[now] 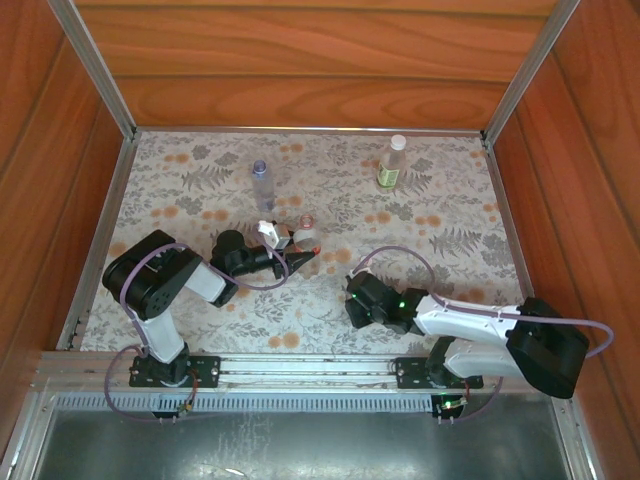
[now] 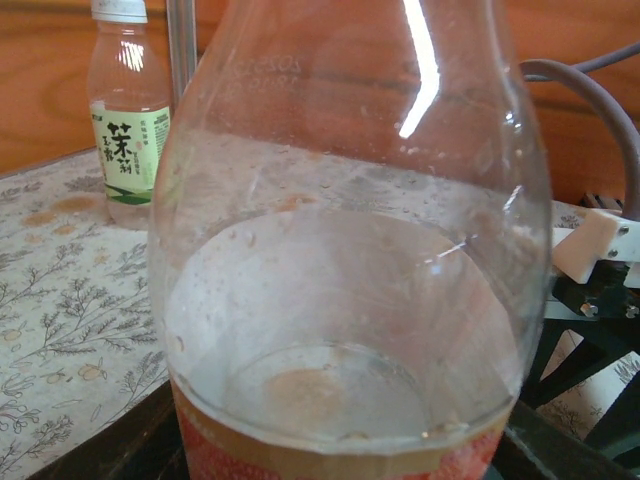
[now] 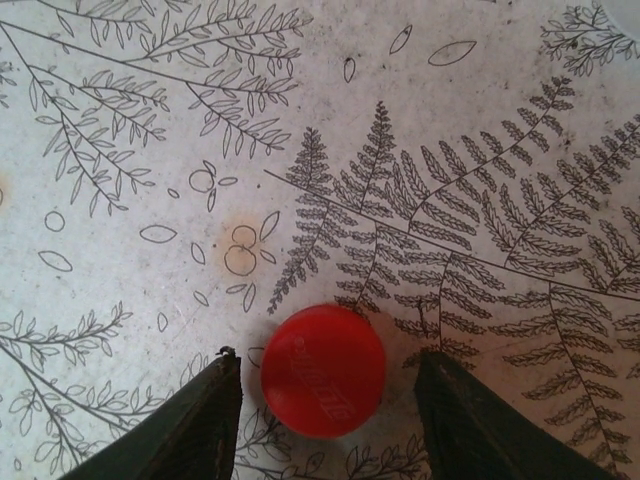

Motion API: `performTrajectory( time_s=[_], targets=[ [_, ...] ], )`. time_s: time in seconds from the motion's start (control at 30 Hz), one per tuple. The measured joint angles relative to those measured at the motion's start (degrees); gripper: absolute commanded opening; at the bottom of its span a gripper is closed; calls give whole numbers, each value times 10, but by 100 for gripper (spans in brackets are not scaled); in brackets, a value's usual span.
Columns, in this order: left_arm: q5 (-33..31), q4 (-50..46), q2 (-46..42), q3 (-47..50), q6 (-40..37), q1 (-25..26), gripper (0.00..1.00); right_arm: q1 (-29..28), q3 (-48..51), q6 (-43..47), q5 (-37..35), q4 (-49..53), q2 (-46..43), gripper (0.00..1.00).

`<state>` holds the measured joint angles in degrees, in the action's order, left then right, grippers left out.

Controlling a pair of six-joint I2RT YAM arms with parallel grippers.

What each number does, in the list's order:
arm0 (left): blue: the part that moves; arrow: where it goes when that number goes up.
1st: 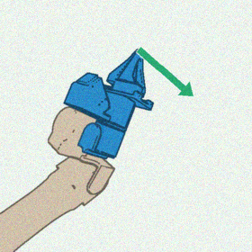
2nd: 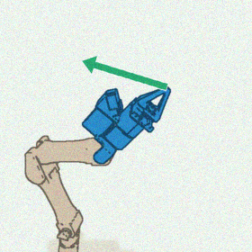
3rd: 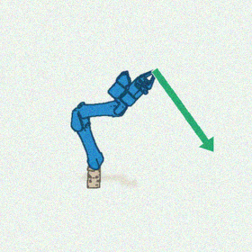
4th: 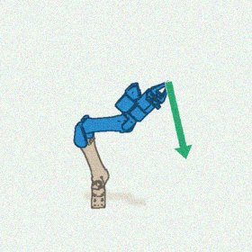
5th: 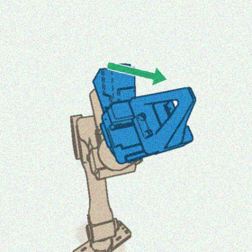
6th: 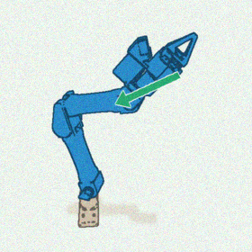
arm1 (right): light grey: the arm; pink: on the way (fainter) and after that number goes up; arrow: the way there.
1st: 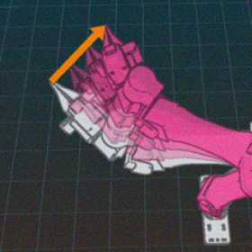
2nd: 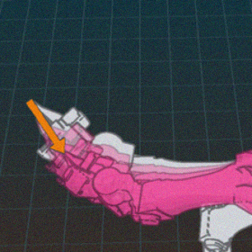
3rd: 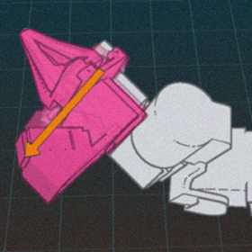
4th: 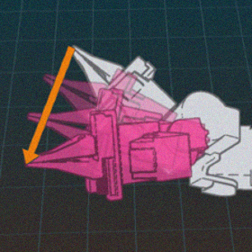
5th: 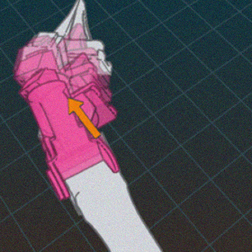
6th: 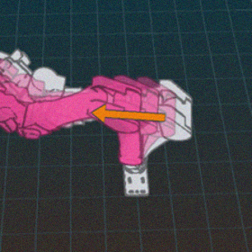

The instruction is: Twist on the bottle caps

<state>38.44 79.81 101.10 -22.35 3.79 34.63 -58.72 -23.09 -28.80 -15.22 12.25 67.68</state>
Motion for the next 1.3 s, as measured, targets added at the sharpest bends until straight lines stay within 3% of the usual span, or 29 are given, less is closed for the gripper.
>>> performTrajectory(
  time_s=[0.7, 1.07, 1.3],
  targets=[
    [9, 6, 6, -2, -1, 0, 57, -2, -4, -3, -14, -20, 18, 33],
    [9, 13, 10, -2, -3, 0, 58, -2, -23, -5, -17, 5, 12, 32],
    [10, 25, 24, -9, -10, 4, 58, -1, -98, 2, -28, 63, -30, 32]
  ],
)
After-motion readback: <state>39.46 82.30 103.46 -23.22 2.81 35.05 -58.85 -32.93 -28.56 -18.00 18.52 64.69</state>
